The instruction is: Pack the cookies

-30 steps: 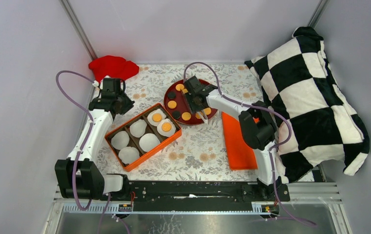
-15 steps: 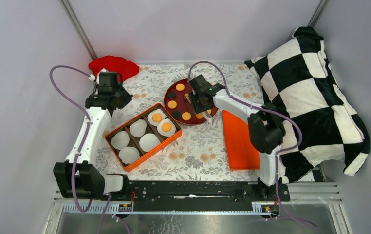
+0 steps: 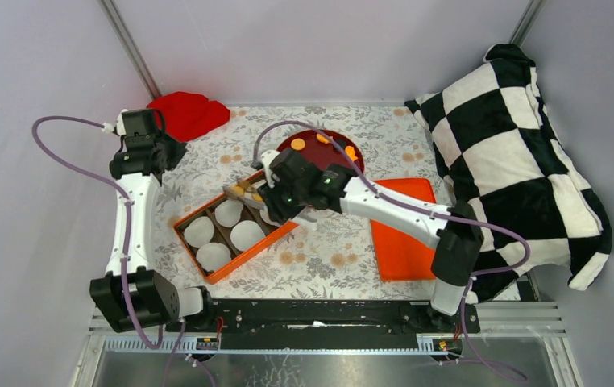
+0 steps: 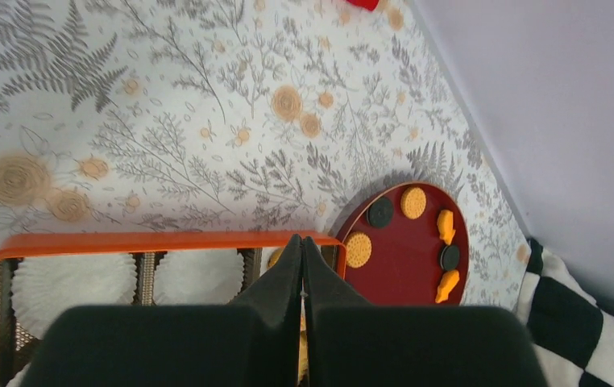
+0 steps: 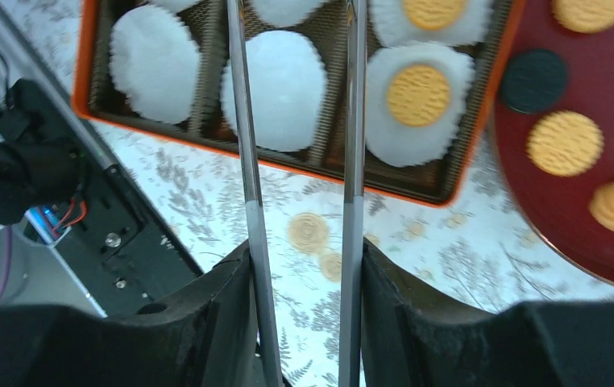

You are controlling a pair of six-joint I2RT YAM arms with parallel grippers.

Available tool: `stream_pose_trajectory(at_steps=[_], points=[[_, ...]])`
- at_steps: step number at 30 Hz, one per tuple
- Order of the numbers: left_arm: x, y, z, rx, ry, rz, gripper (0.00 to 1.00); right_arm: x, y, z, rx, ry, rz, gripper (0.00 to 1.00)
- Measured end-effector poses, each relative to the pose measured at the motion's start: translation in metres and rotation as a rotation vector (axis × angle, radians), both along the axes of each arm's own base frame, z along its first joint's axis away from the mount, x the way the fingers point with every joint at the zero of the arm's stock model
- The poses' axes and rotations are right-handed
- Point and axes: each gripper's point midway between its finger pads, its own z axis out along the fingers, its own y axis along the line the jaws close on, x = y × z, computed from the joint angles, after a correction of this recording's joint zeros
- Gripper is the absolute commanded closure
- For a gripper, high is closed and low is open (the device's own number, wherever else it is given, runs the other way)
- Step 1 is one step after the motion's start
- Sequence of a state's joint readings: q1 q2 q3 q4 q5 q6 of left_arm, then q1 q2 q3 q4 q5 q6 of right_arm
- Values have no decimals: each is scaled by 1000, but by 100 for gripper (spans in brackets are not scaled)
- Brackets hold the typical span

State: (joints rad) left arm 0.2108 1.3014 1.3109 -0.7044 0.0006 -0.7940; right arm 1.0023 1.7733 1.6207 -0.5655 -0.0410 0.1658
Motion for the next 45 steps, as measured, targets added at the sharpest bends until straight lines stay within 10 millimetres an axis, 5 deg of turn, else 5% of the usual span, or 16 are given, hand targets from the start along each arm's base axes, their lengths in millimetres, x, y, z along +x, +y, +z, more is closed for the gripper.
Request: stream_pose_trajectory(at_steps=[5,12,17,20,27,34,39,45], points=[[-11,11,23,69,-49,40,100,-21,32,-15,-5,43,92,100],[-13,14,24,94,-48,40,100,-14,51,-57,-62,97,114,98],[-12,14,19,99,-30,33,100,-12,52,-73,-91,107,118,67],[-12,15,19,105,-28,28,100,-9,55,-74,-91,101,118,54],[-12,14,18,116,-26,12,100,1,57,-67,-89,50,100,44],[-12,13,20,124,-32,-7,99,6,62,-62,-81,28,102,51],[-13,10,23,121,-42,-21,99,11,57,-62,-88,-4,78,52],[-14,3,23,102,-57,-48,98,14,0,-30,-138,-127,-38,53]])
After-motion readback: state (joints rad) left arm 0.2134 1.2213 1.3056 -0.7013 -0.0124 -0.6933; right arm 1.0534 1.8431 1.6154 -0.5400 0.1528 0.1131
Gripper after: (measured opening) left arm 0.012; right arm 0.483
